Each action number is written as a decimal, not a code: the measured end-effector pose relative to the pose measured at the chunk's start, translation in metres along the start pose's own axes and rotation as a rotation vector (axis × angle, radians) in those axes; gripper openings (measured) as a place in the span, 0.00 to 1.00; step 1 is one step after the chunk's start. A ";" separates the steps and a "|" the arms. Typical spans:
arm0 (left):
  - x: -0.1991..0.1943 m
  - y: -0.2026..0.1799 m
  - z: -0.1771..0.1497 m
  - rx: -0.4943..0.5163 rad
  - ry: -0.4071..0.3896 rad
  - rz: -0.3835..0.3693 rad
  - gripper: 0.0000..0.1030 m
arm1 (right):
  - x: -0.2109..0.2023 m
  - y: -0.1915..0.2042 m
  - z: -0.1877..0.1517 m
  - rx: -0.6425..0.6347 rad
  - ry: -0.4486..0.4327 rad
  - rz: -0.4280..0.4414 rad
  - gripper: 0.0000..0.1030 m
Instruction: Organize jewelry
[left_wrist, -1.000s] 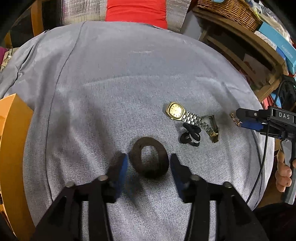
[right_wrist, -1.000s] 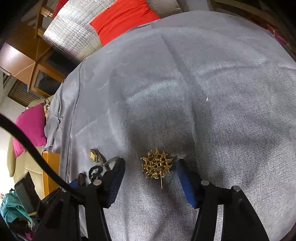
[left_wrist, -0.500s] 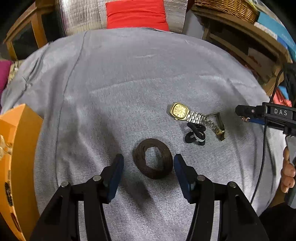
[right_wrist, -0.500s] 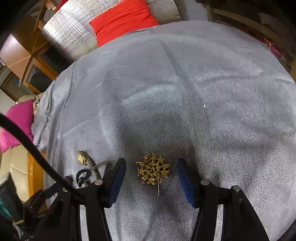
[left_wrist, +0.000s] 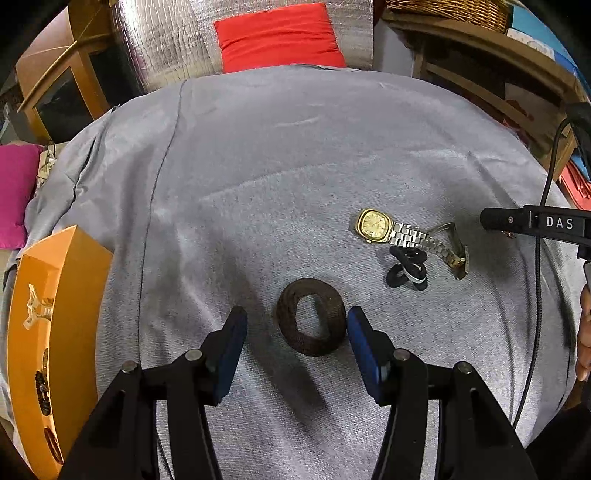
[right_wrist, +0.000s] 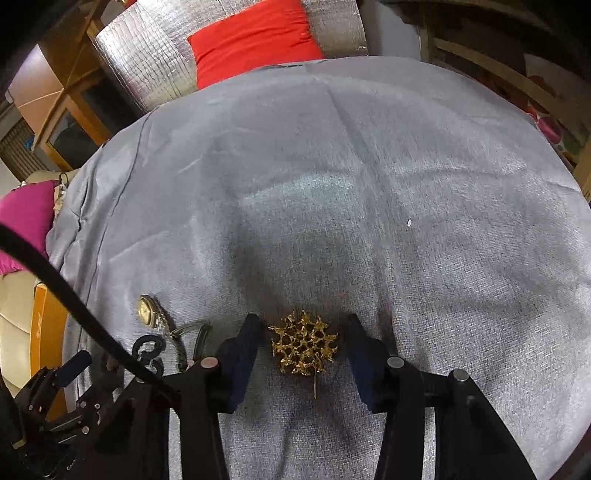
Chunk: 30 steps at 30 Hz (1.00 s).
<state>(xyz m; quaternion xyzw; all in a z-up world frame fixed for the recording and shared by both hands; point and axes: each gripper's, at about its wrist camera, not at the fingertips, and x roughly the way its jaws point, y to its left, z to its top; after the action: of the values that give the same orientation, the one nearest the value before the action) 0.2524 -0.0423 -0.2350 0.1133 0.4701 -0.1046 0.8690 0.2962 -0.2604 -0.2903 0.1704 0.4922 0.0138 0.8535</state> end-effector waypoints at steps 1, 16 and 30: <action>0.000 0.000 0.000 0.001 0.001 0.003 0.55 | 0.001 0.001 0.001 0.000 0.000 0.001 0.48; 0.010 -0.006 0.002 0.019 0.029 0.012 0.57 | -0.001 -0.007 0.000 -0.002 -0.002 0.024 0.48; 0.005 0.011 0.003 -0.017 0.024 -0.053 0.57 | -0.002 -0.006 -0.001 -0.004 -0.016 0.016 0.41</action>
<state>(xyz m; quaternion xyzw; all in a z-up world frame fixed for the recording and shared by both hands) 0.2608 -0.0332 -0.2360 0.0945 0.4842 -0.1219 0.8613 0.2932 -0.2656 -0.2912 0.1728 0.4838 0.0201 0.8577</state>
